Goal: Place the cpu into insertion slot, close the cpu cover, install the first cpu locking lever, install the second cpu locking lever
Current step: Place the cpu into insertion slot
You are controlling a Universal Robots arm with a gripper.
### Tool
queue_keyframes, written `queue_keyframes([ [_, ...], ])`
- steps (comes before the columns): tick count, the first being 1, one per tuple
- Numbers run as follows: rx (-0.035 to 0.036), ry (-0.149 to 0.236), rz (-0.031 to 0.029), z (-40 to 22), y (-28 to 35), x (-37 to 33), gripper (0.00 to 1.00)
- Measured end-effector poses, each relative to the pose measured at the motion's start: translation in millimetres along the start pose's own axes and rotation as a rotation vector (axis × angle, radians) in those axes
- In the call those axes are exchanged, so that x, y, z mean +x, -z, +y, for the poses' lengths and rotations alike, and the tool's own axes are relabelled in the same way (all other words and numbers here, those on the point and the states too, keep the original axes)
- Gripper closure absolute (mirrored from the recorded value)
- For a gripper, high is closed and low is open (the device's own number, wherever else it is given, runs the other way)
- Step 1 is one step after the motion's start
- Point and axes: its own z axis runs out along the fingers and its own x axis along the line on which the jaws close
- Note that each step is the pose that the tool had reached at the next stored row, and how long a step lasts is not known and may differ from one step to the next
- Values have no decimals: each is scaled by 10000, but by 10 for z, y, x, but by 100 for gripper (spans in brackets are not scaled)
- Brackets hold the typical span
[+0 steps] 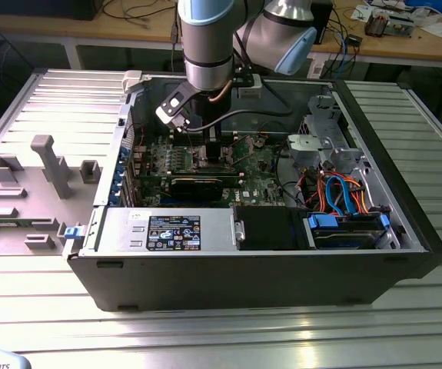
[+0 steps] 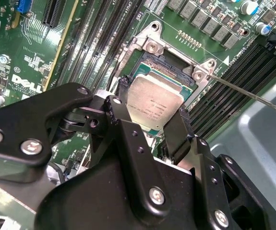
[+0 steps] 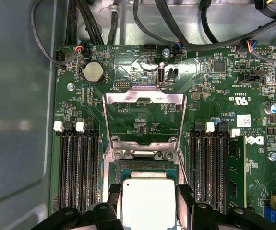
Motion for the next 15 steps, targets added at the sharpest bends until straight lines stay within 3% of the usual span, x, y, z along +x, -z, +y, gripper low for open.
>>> queue_keyframes([
  [11,-10,-25,-2,-2,-25,1,46],
  [15,-29,-23,-3,-6,-68,1,46],
])
